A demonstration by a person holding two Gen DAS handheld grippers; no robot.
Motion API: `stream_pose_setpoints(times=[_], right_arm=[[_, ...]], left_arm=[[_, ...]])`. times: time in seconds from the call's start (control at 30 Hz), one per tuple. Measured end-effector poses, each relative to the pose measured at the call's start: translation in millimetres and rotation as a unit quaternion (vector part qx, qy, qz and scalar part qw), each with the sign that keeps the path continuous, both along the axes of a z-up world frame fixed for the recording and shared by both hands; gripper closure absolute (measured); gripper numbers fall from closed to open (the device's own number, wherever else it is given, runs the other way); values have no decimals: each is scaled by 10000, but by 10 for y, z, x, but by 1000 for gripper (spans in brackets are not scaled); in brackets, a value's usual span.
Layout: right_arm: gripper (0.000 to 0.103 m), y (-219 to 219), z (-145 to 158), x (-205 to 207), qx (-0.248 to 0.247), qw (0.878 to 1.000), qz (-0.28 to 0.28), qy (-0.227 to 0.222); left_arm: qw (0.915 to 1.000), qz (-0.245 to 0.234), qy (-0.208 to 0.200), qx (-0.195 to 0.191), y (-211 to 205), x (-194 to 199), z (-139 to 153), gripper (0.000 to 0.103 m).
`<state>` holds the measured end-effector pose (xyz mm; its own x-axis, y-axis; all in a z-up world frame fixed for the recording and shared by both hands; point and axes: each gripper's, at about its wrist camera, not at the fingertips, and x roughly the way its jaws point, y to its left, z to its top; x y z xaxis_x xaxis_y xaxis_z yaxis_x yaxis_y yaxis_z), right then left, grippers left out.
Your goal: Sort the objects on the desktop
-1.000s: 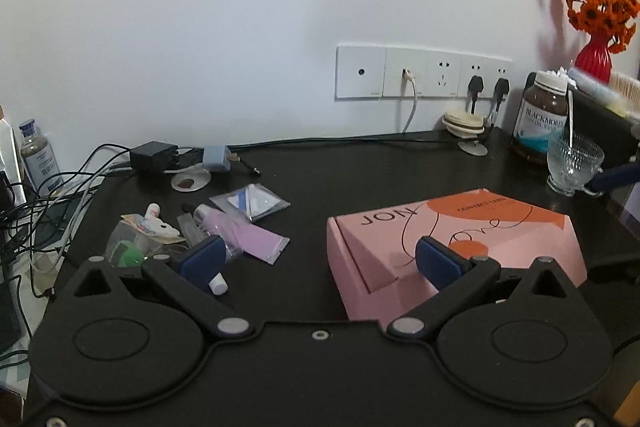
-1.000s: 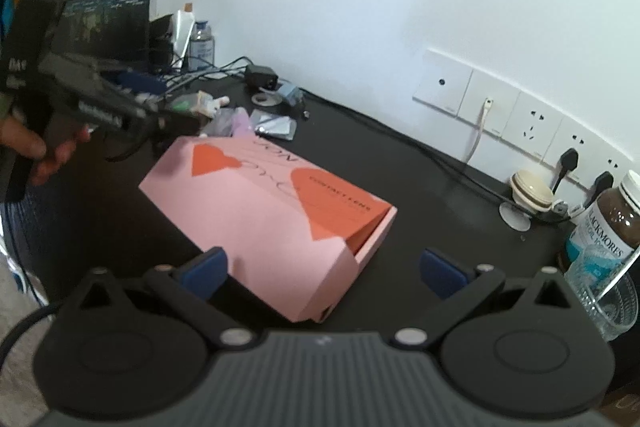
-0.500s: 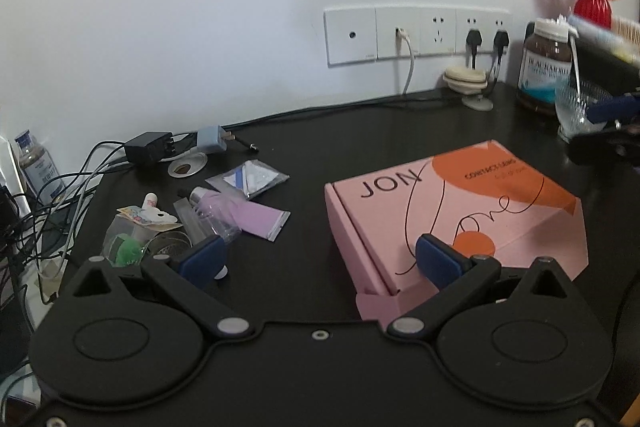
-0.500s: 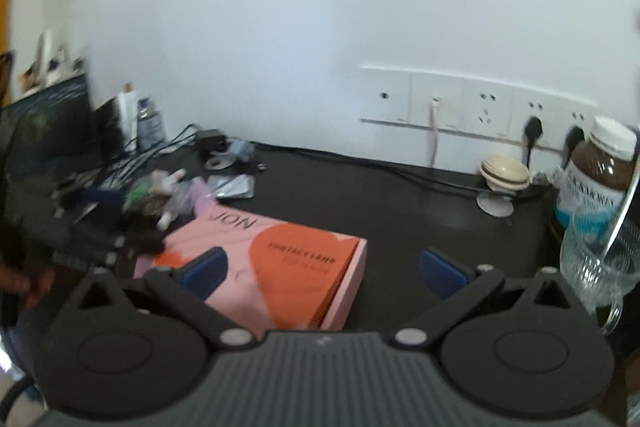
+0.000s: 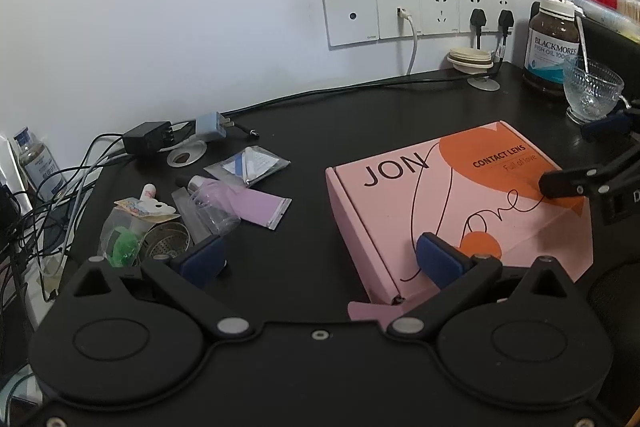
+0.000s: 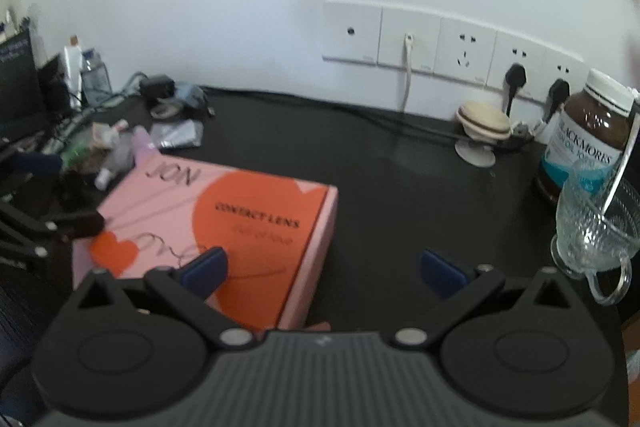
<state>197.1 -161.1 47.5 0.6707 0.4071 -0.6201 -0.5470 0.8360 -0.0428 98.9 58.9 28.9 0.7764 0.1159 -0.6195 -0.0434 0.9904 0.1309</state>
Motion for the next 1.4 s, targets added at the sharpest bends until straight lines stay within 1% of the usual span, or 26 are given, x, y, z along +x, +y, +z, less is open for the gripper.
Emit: stream_pose_setpoints(times=[0.3,0.43,0.6,0.73,1.4], right_arm=[[1,-50,-44,-24,178,9997,-105,92],[1,-45,-51,-56,177,9998,-127,12],[1,-46,-48,-60,202,9996,-191,58],[1,-42,-43,-79,153,9998,-154,3],[1,-61,-46,-43,233,9995,-167,166]], left_arm=[[9998,111,6,-161,33,-3,-11,0],[9998,147,-12,-141,19,-12,-14,0],[9998,155,-4,-125,15,-11,-12,0],[9998,166,8,-106,7,-9,-10,0],[9998,188,17,-102,-28,-22,-7,0]])
